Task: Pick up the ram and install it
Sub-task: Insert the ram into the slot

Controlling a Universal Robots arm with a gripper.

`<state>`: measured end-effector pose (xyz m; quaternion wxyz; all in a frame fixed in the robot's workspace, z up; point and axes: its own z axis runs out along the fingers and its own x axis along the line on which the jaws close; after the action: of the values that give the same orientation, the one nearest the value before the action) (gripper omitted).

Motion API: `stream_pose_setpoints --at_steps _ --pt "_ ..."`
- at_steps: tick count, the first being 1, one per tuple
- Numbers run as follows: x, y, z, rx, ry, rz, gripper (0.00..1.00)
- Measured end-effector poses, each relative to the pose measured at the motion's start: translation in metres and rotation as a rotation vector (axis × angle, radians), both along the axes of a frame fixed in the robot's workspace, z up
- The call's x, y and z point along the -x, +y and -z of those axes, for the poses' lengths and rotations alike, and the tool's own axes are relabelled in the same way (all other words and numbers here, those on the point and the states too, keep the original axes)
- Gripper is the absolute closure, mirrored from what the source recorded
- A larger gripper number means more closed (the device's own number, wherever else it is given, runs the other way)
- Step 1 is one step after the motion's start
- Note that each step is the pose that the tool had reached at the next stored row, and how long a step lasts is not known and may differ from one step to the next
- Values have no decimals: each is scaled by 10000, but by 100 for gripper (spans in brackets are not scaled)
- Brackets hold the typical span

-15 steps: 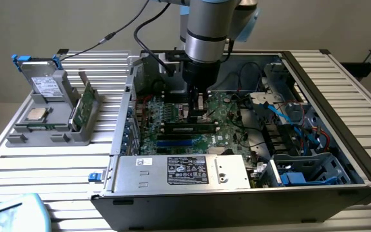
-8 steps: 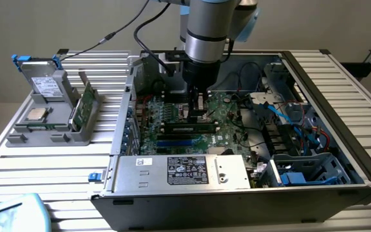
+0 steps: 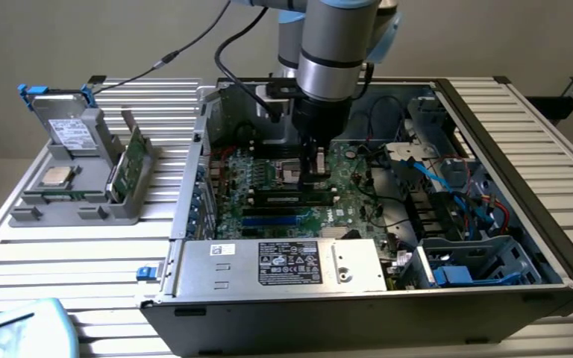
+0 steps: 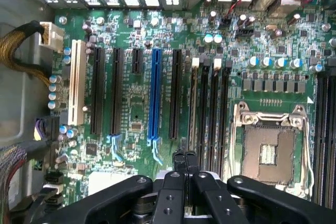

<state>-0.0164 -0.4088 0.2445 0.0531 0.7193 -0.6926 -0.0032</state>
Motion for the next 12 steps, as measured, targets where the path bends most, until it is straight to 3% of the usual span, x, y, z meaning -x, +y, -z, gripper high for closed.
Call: stream_pose_setpoints --at_steps 3,10,12 --pt "-93 -8 3 -50 0 0 89" --pt "-133 2 100 -109 0 34 89" --pt "-138 8 113 -151 1 53 89"
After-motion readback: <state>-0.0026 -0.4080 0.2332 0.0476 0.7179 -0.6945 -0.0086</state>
